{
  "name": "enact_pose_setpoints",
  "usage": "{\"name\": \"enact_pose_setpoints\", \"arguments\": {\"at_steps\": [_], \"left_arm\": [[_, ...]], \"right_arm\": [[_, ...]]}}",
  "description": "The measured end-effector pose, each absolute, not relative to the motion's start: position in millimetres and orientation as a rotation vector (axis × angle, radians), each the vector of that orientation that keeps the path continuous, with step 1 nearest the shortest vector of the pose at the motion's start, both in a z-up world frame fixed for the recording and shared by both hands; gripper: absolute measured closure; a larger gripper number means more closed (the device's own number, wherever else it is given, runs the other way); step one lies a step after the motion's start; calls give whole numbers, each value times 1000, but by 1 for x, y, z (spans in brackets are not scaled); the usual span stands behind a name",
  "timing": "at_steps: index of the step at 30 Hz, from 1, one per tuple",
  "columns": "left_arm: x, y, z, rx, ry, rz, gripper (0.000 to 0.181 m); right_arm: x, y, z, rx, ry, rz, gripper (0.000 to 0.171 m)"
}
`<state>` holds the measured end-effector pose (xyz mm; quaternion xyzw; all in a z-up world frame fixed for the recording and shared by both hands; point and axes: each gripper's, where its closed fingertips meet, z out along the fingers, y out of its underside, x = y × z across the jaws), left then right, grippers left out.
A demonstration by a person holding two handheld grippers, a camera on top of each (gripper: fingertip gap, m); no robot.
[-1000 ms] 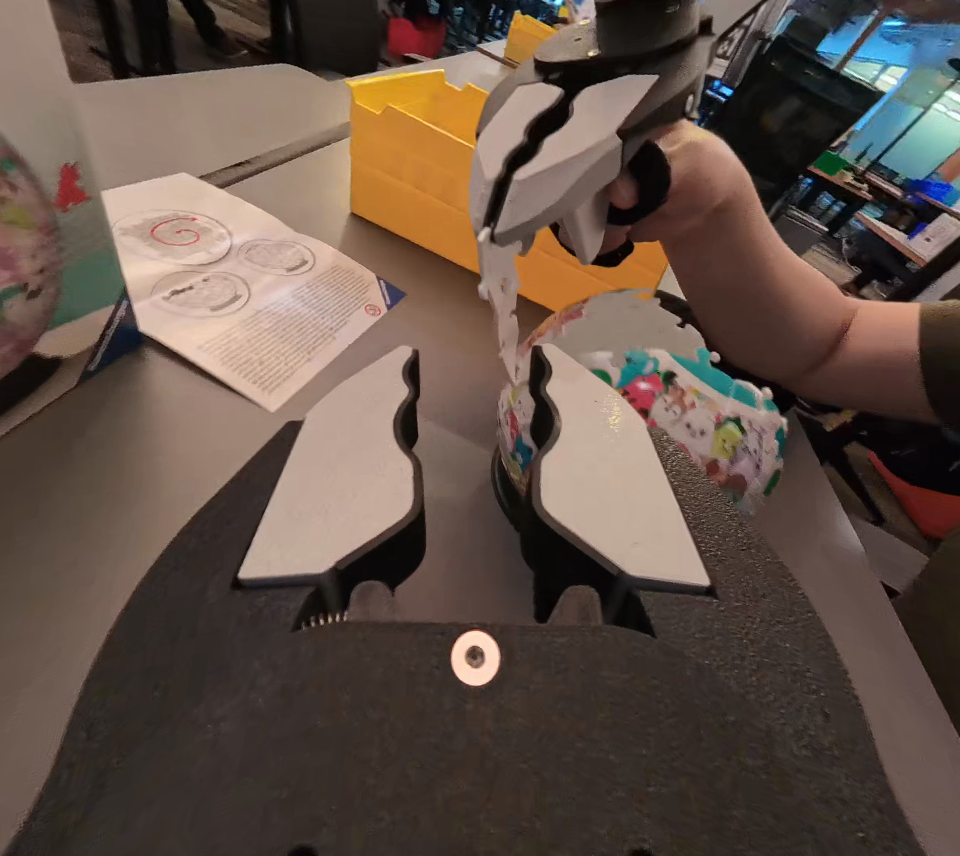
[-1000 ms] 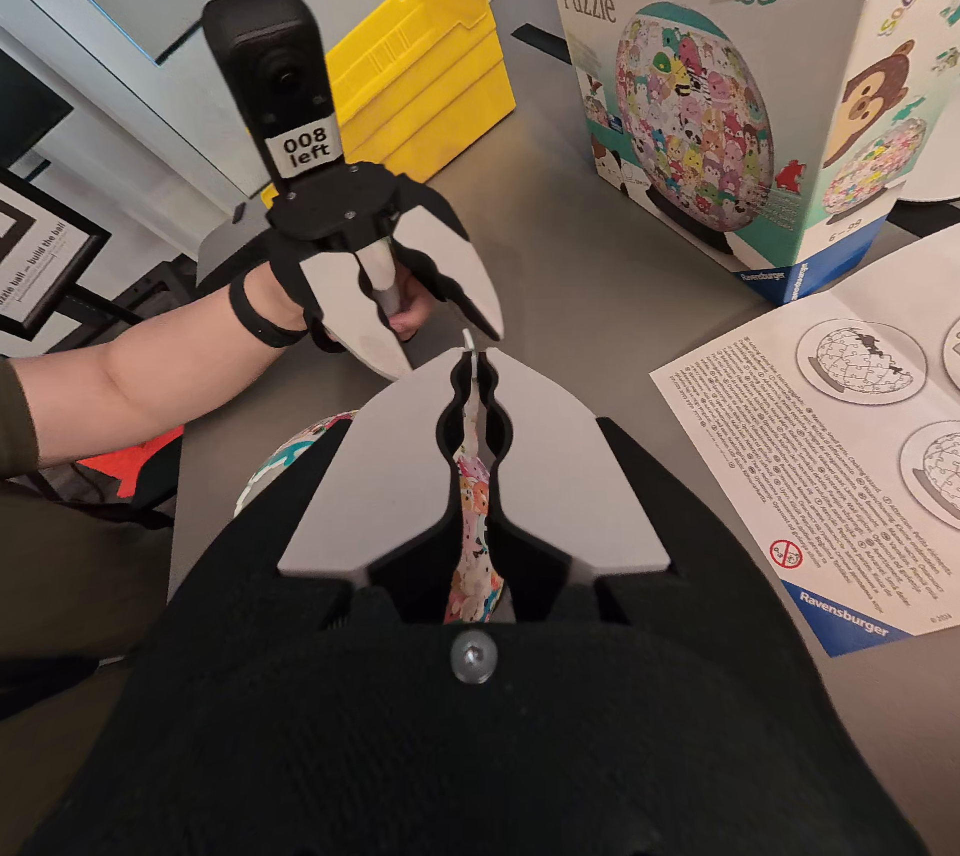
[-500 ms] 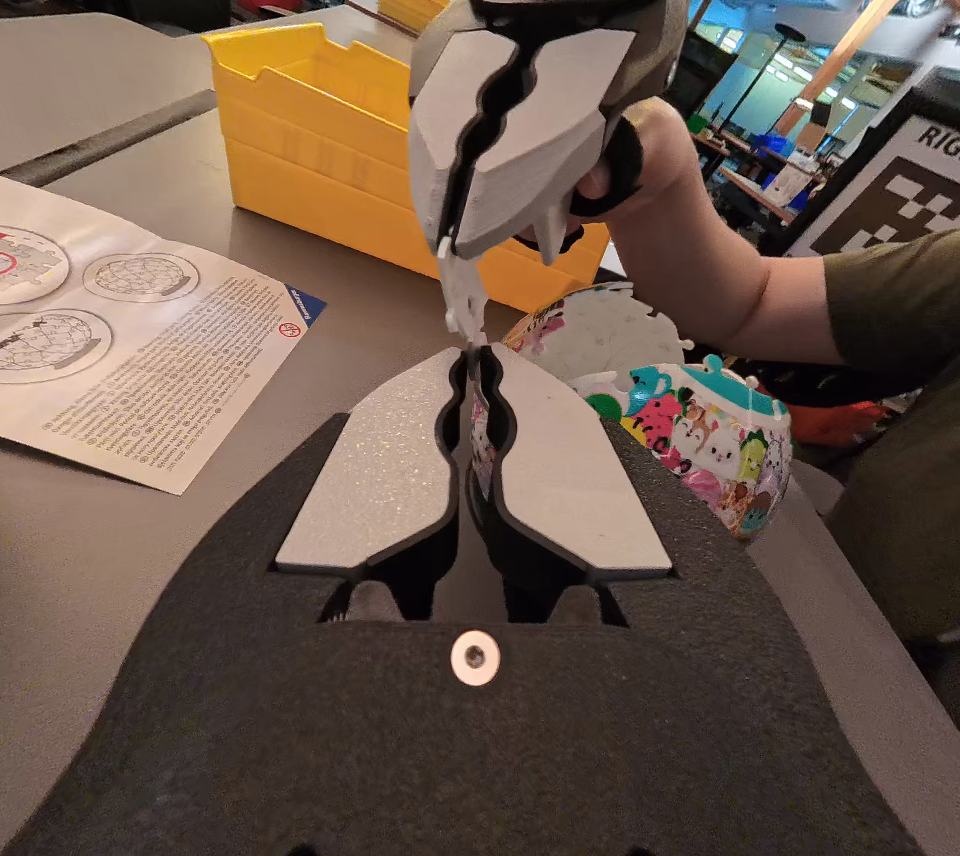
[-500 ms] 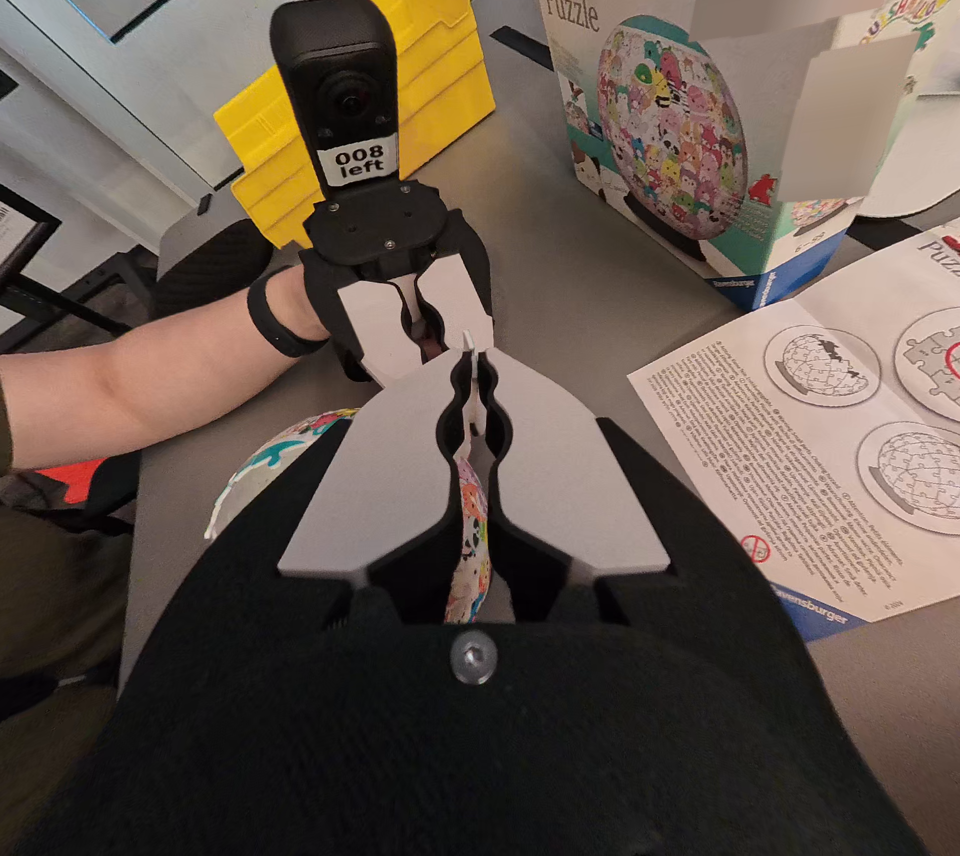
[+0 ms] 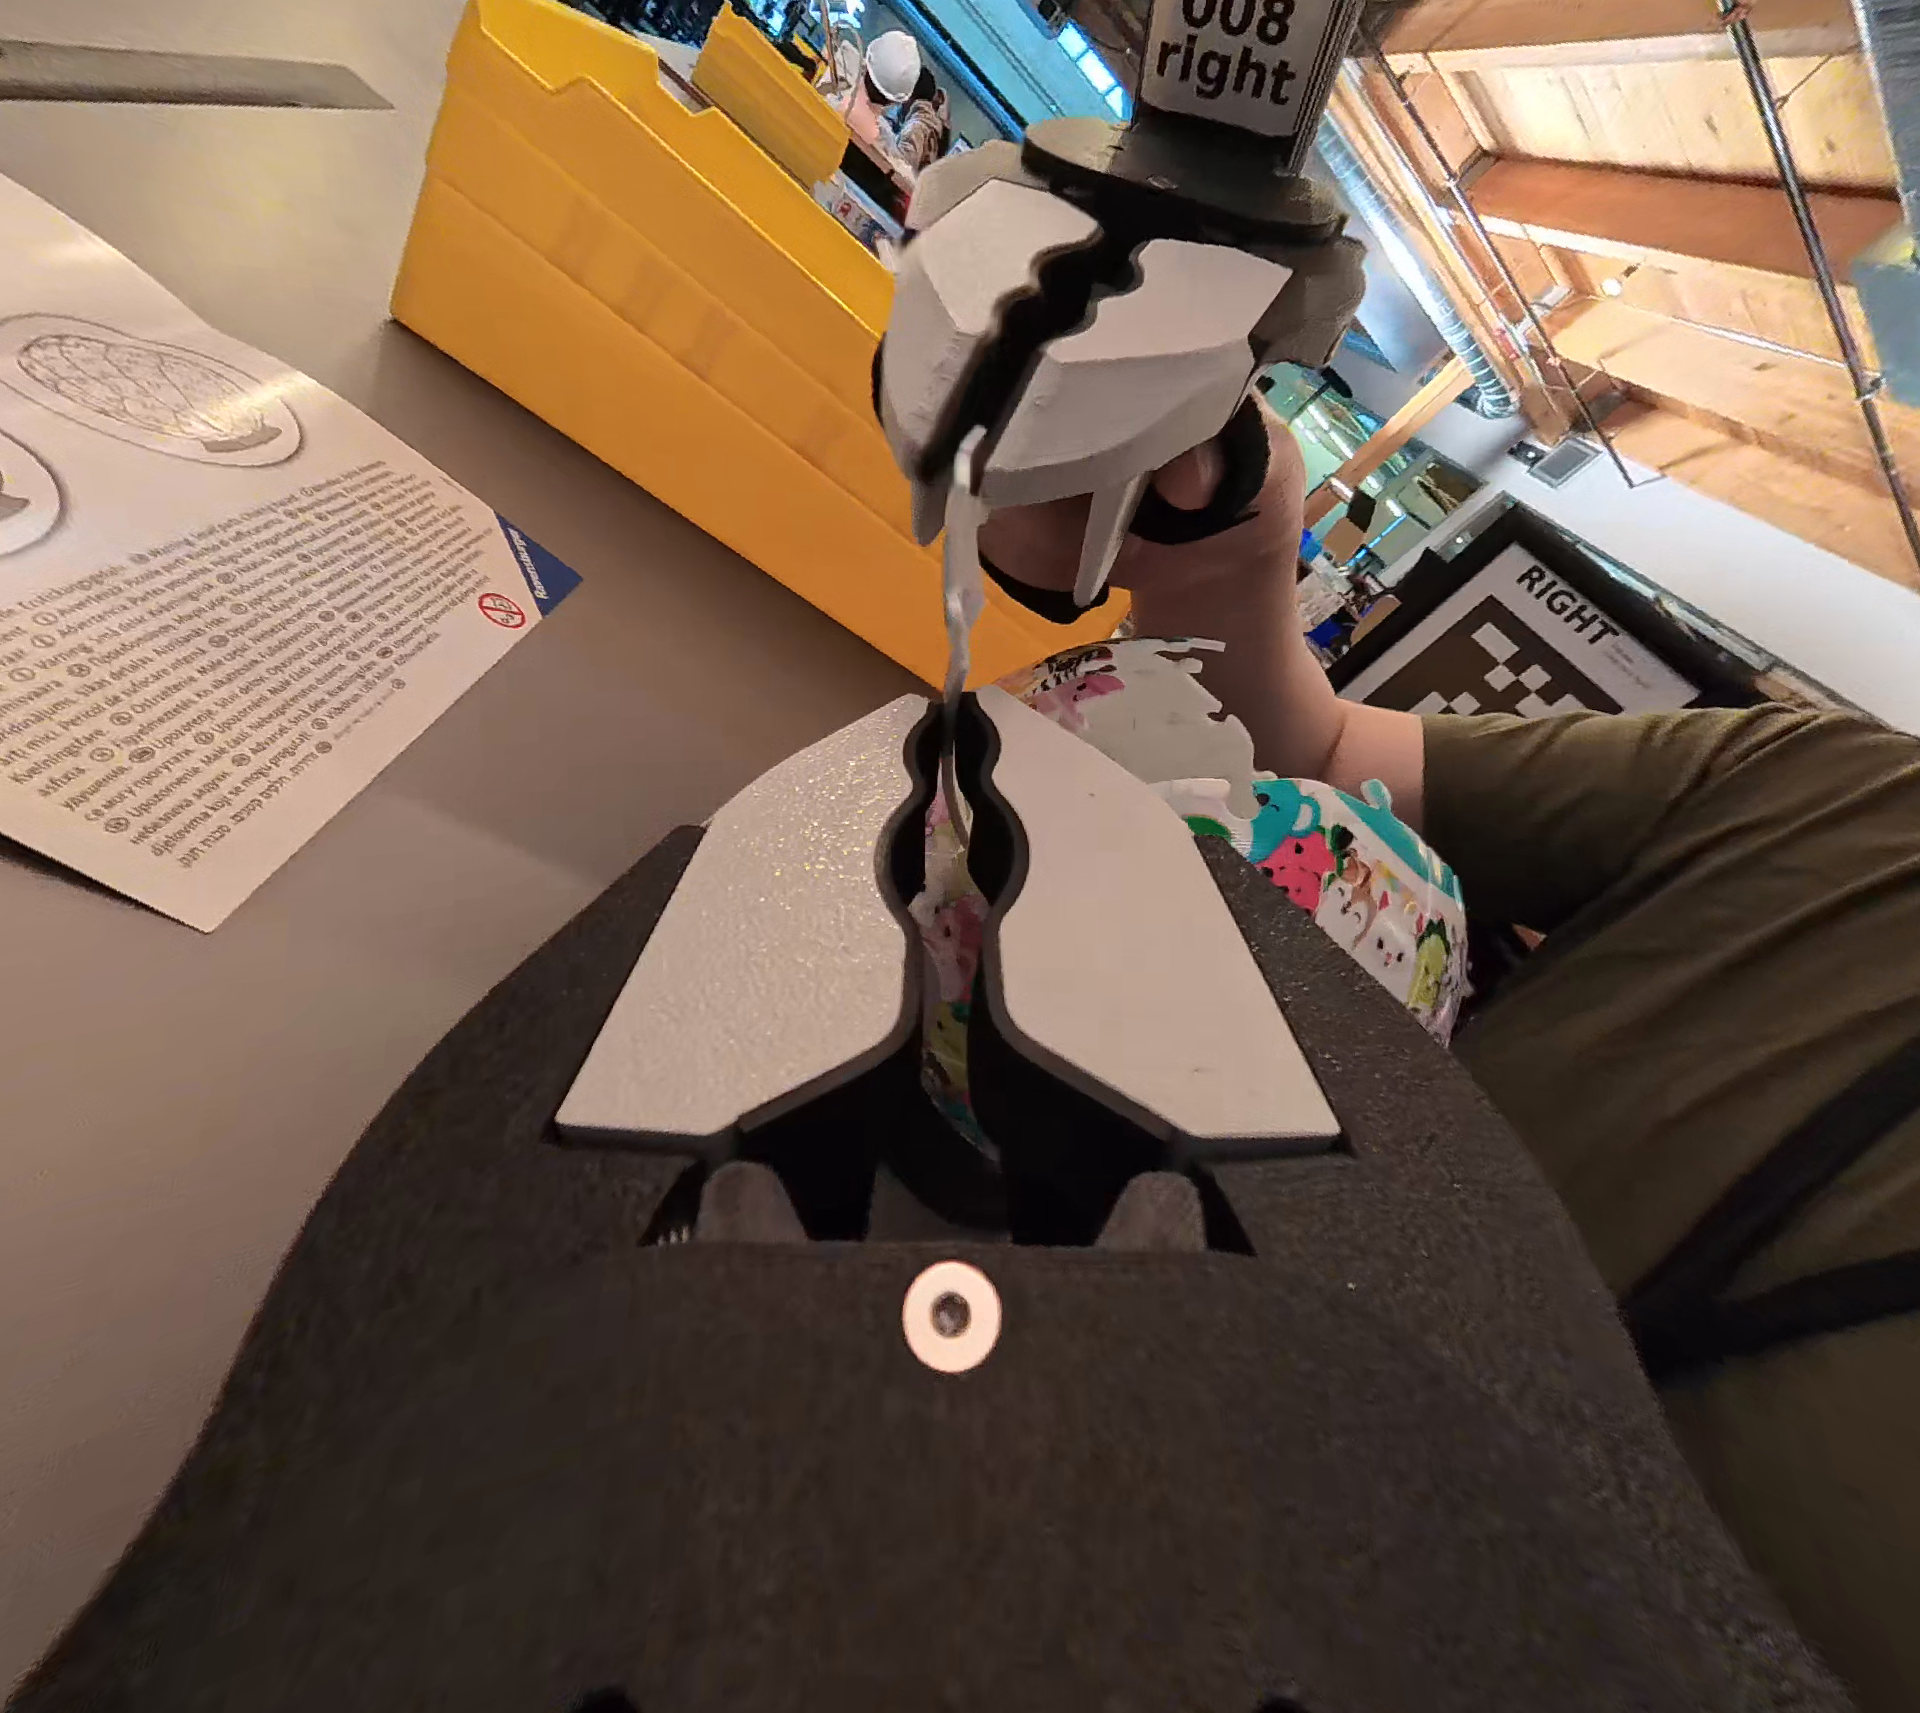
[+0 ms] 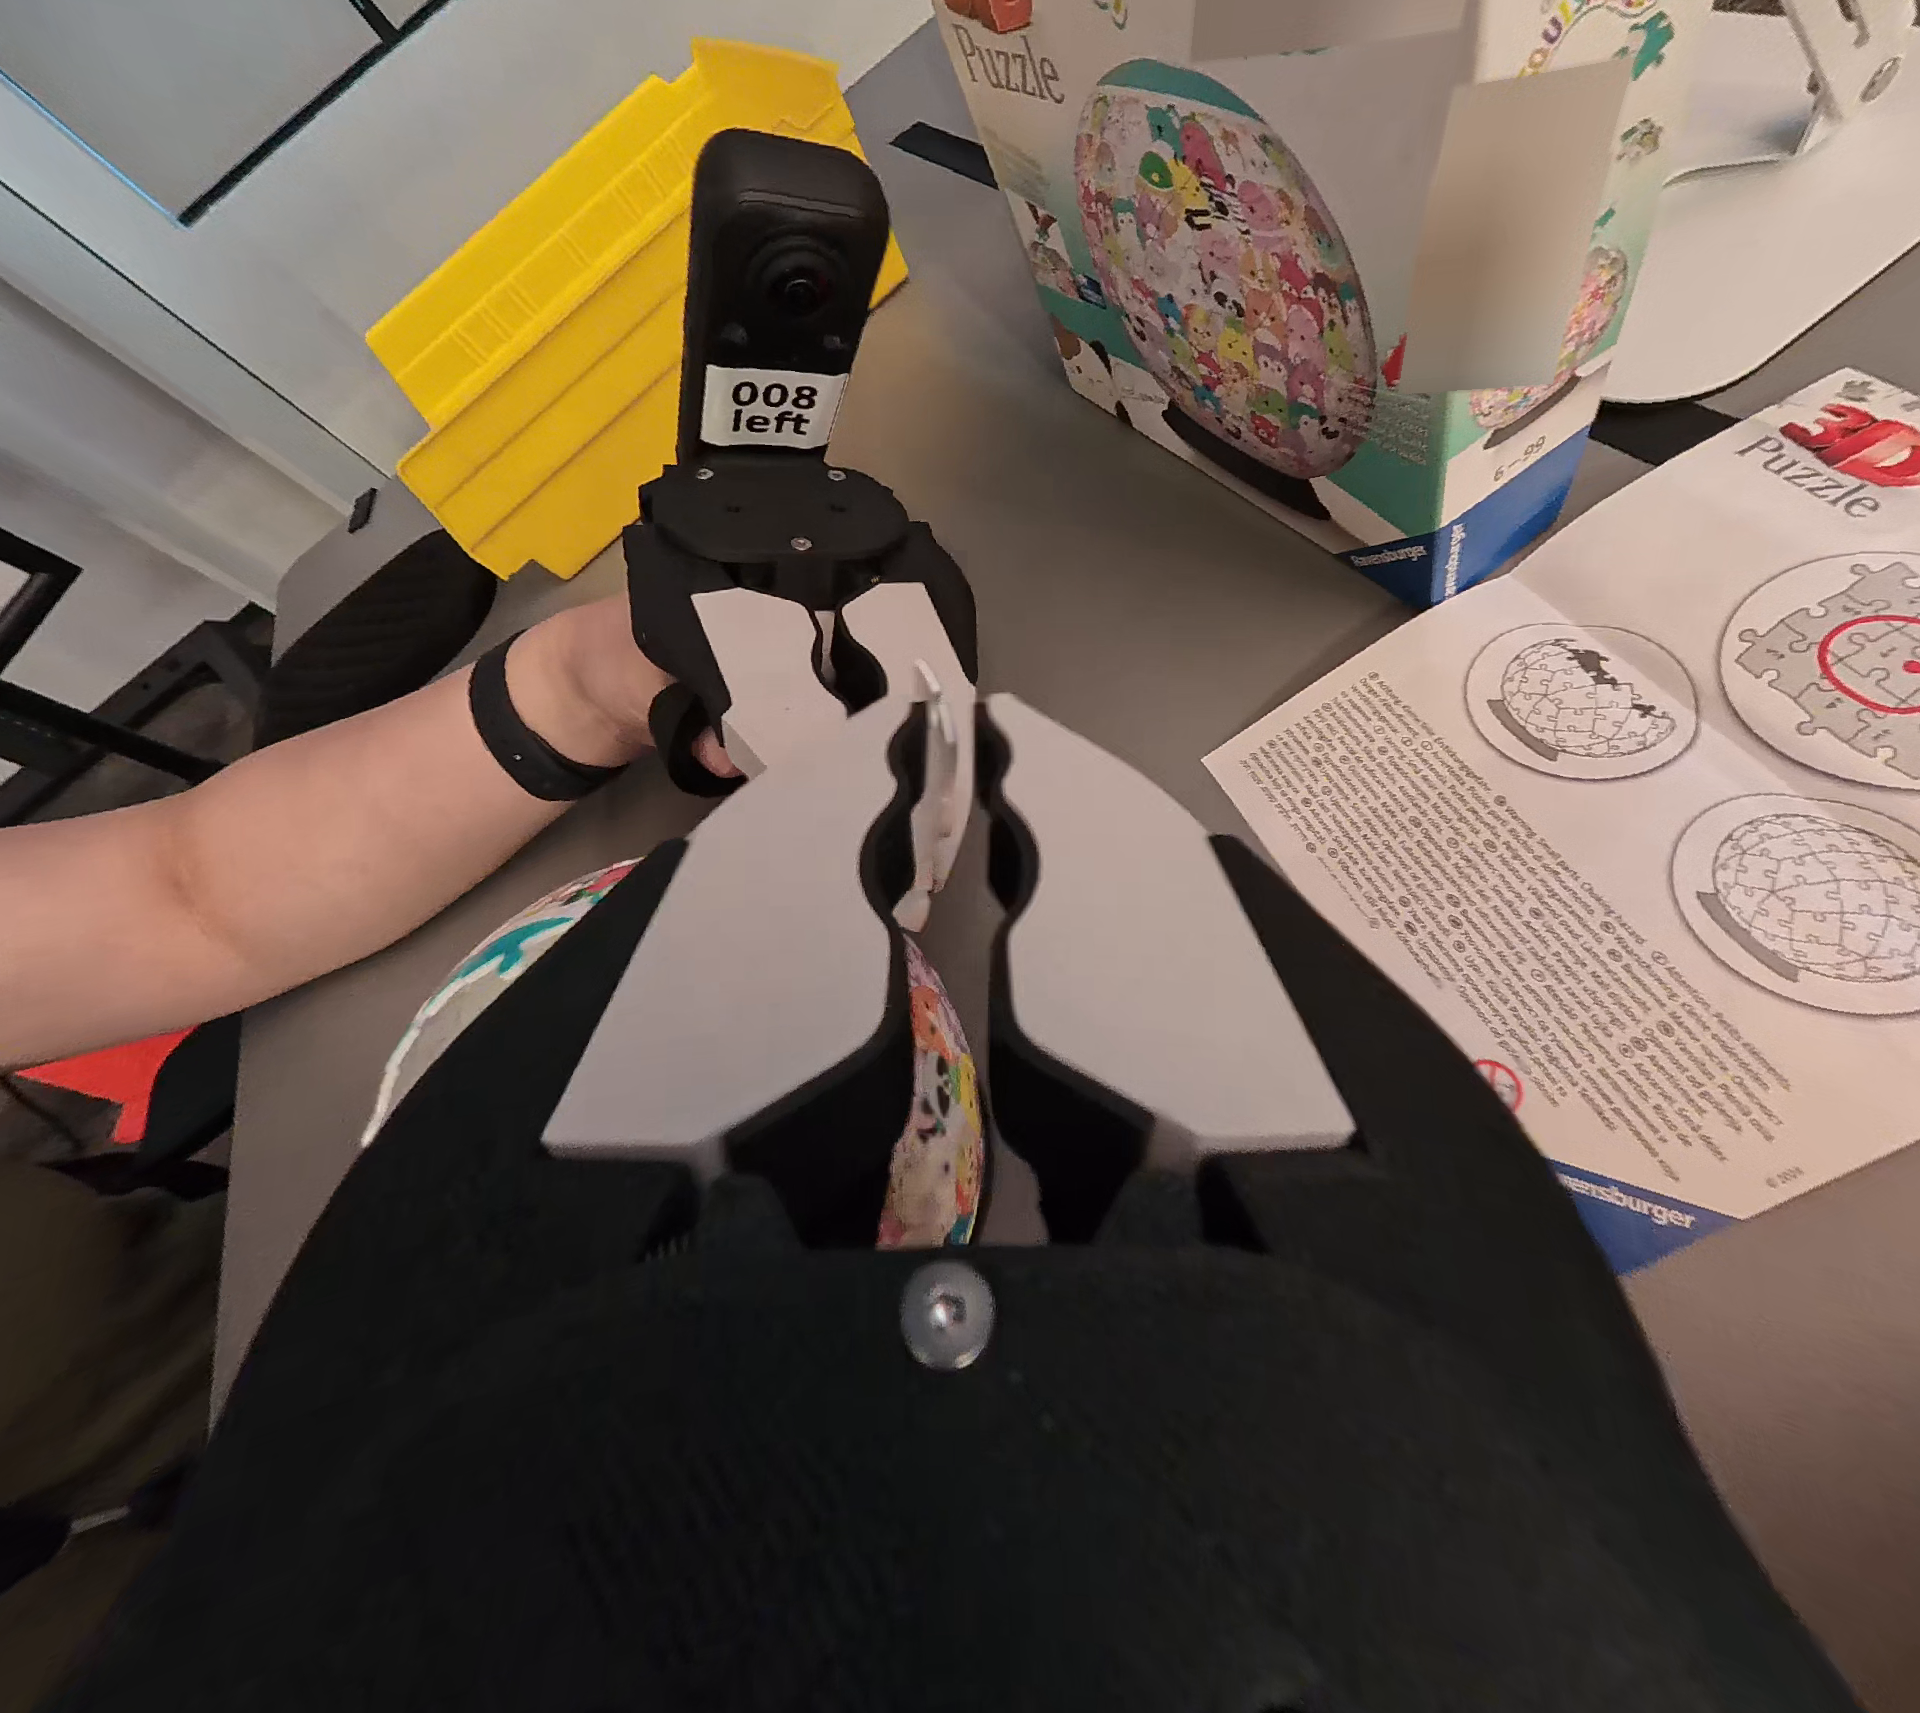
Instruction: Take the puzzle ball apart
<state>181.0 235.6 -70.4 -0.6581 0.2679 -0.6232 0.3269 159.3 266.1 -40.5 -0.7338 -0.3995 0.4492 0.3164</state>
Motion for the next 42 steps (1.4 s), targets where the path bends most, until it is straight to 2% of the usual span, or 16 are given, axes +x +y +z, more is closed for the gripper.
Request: {"name": "enact_pose_setpoints", "arguments": {"at_steps": [2,7,10,15,20,26,36,42], "left_arm": [[180,236,-70,-1720,716,-1606,179],[173,243,-70,-1718,666,-1584,180],[171,244,-70,-1716,655,-1587,180],[172,244,-70,-1720,664,-1570,179],[171,244,-70,-1731,660,-1574,179],[170,243,-69,-1772,565,-1720,180],[166,241,-73,-1807,530,-1800,179],[154,244,-49,-1620,679,-1551,180]], "right_arm": [[163,271,-37,-1925,-1034,1130,143],[177,255,-19,-1886,-1172,1037,145],[187,232,-30,-1926,-1392,963,143],[188,227,-46,-1982,-1468,809,138],[191,226,-67,-2036,-1567,566,141],[192,223,-67,-2008,-1610,484,152],[191,222,-68,-1931,-1680,341,154],[193,221,-69,-1933,-1685,339,155]]}}
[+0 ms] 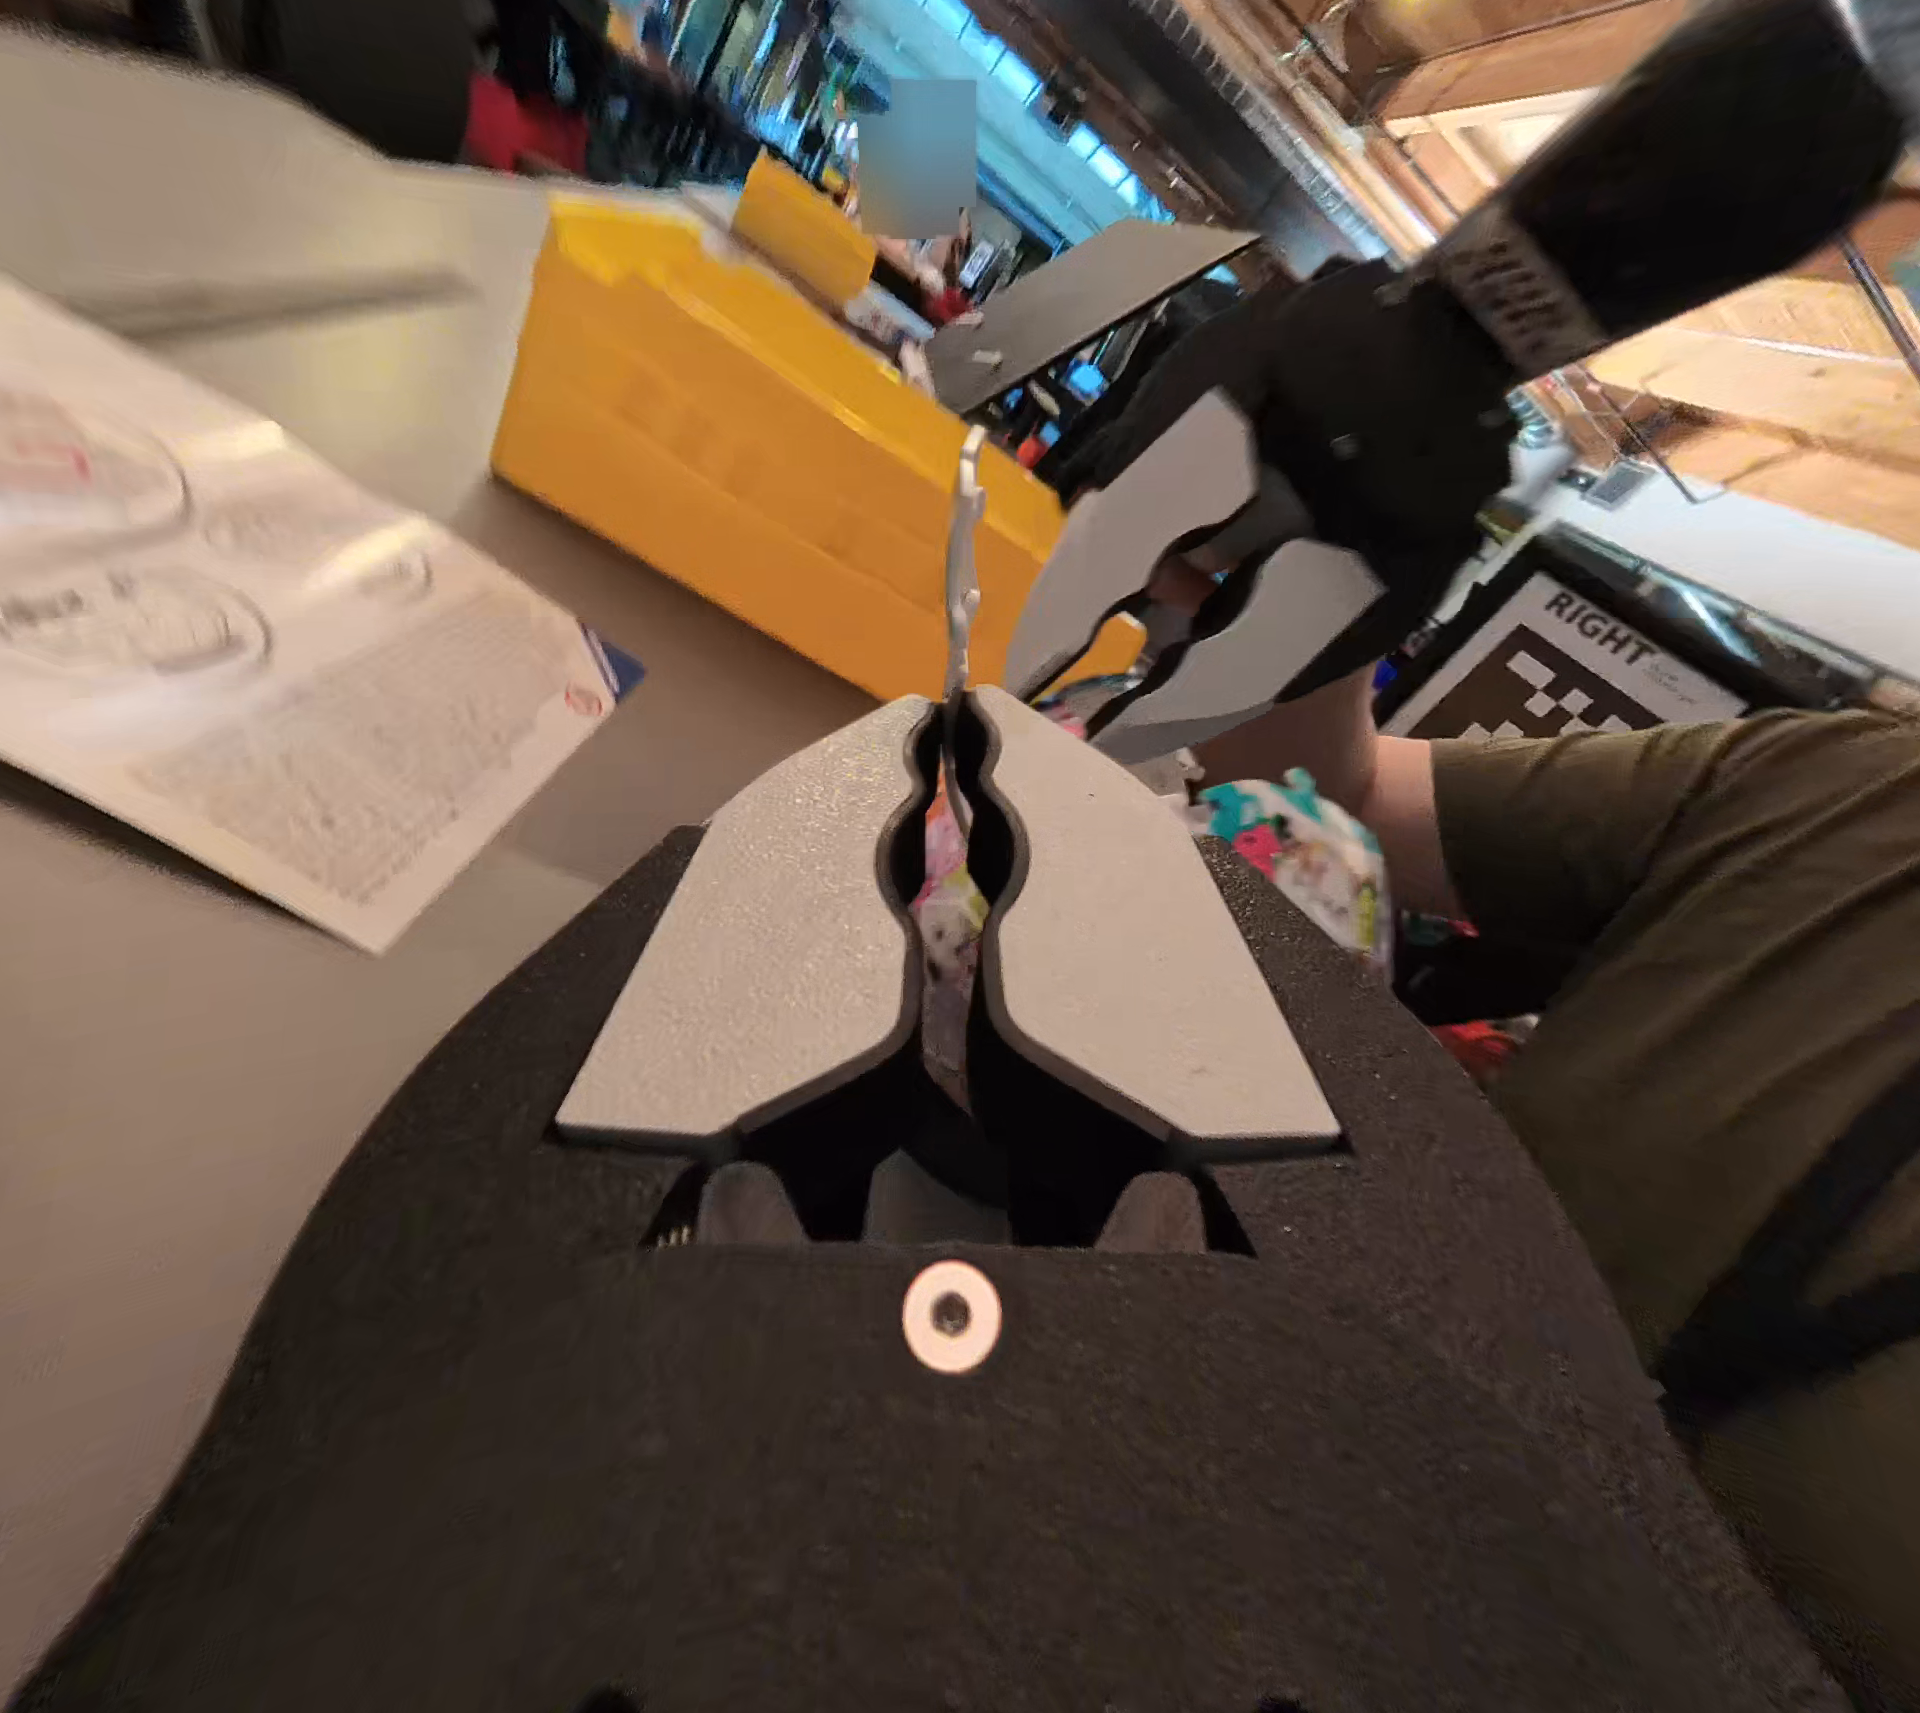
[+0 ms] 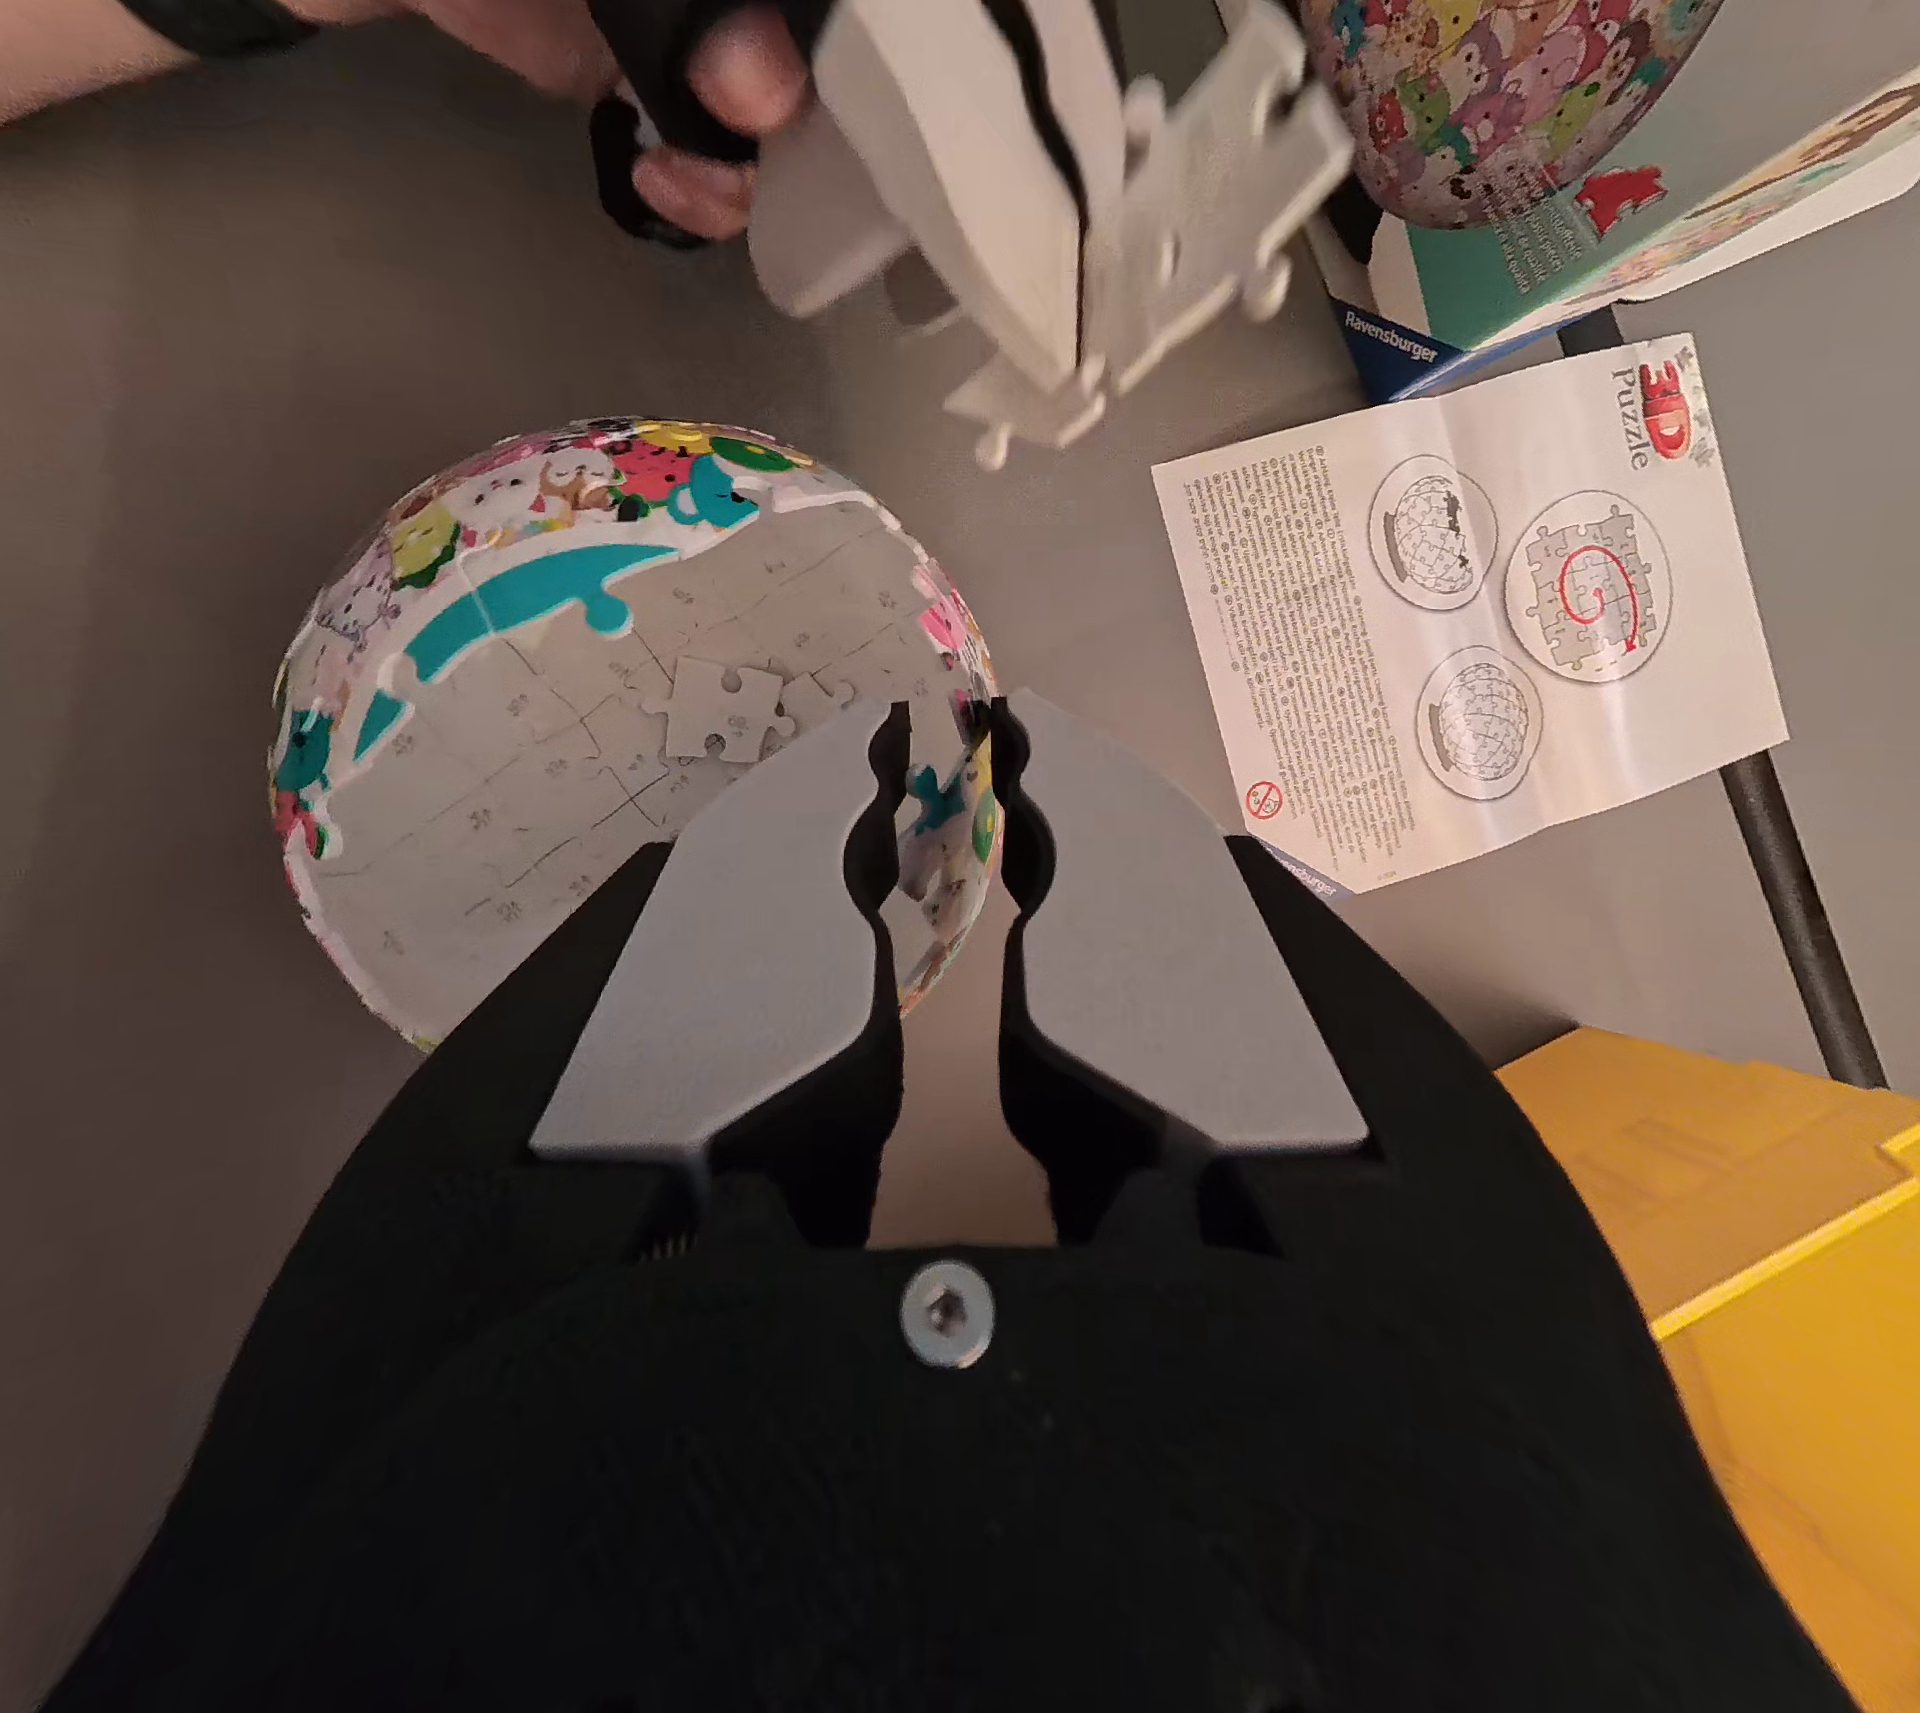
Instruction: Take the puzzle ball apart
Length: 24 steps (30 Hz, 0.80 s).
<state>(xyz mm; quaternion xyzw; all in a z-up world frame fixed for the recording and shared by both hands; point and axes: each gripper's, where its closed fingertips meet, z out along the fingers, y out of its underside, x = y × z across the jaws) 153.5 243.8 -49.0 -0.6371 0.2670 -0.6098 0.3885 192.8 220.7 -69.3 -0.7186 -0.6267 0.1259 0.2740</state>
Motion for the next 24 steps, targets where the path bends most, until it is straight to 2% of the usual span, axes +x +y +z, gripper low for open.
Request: {"name": "enact_pose_setpoints", "arguments": {"at_steps": [3,6,11,14,18,20,21,24], "left_arm": [[139,243,-29,-1569,659,-1530,179],[139,238,-36,-1686,750,-1418,180],[151,224,-23,-1752,878,-1301,179],[162,207,-10,-1755,995,-1224,179],[174,189,-1,-1767,1114,-1095,179],[178,183,5,-1762,1133,-1063,179],[180,180,8,-1755,1139,-1065,179],[182,171,15,-1716,1187,-1052,179]], "right_arm": [[191,220,-69,-1931,-1682,354,155],[186,216,-64,-1926,-1665,470,148],[181,225,-2,-1774,-1392,733,142],[175,214,41,-1627,-1240,1045,143],[166,199,48,-1594,-1218,1250,140],[164,195,44,-1609,-1244,1269,146],[164,190,43,-1601,-1281,1290,167],[166,182,48,-1591,-1285,1374,168]]}}
